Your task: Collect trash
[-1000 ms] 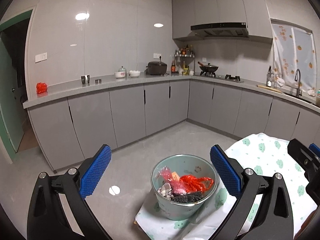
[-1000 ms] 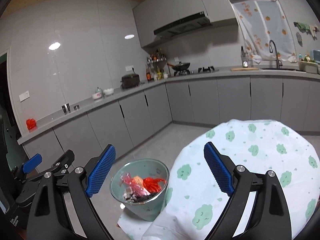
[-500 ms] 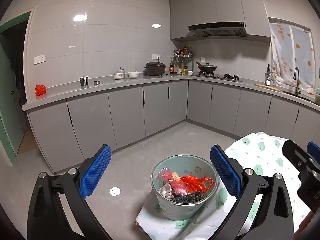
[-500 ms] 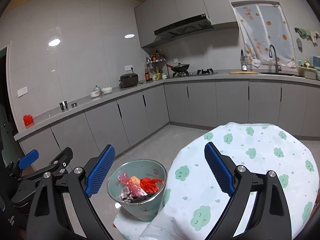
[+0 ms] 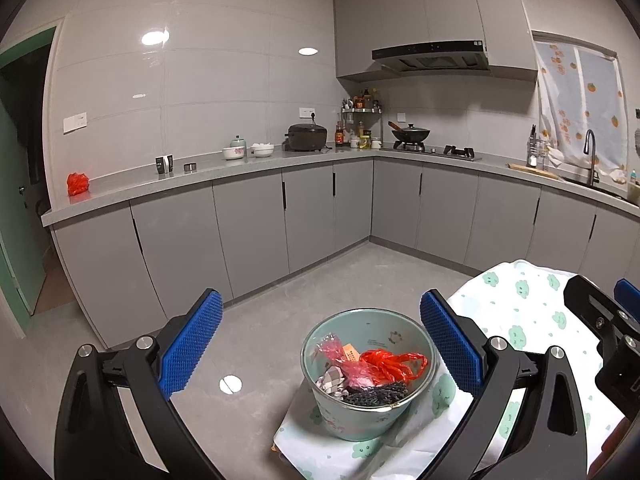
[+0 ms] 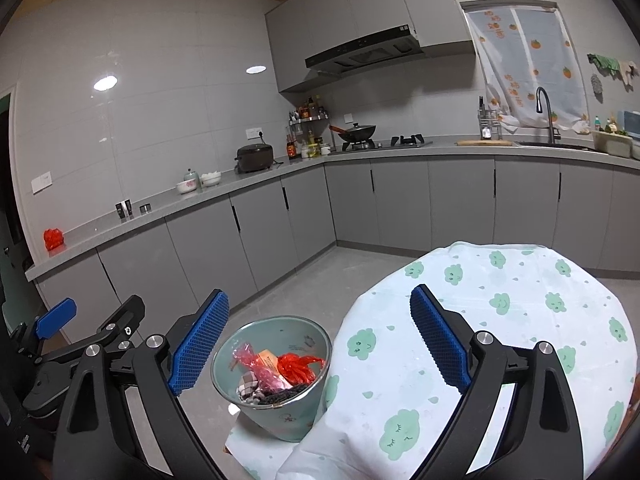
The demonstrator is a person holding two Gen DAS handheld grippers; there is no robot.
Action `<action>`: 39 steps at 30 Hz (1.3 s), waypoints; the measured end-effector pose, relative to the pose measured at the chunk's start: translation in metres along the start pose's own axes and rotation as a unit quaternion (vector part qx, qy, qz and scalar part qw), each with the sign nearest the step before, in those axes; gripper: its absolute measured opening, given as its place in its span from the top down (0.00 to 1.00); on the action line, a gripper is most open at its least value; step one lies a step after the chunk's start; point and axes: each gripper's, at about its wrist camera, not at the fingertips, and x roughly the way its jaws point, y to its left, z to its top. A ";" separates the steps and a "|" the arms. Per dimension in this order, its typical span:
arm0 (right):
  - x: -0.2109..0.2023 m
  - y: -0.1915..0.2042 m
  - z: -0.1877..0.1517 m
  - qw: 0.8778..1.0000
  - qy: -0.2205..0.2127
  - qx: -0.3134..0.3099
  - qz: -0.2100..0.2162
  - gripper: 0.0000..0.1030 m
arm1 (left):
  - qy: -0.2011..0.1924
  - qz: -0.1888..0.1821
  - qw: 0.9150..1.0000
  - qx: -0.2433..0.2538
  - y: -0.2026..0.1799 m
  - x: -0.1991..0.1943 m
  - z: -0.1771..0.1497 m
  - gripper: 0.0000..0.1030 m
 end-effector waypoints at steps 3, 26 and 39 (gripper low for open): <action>0.000 0.000 0.000 1.000 0.000 0.001 0.000 0.12 | 0.001 0.000 1.000 -0.001 0.001 0.000 0.000 0.05; 0.000 0.001 -0.001 1.000 0.004 0.001 0.000 0.12 | 0.005 -0.003 1.000 -0.004 0.001 0.002 -0.002 0.05; 0.000 0.000 -0.005 1.000 0.000 -0.001 -0.002 0.12 | -0.009 -0.006 1.000 -0.004 0.000 -0.002 -0.001 0.05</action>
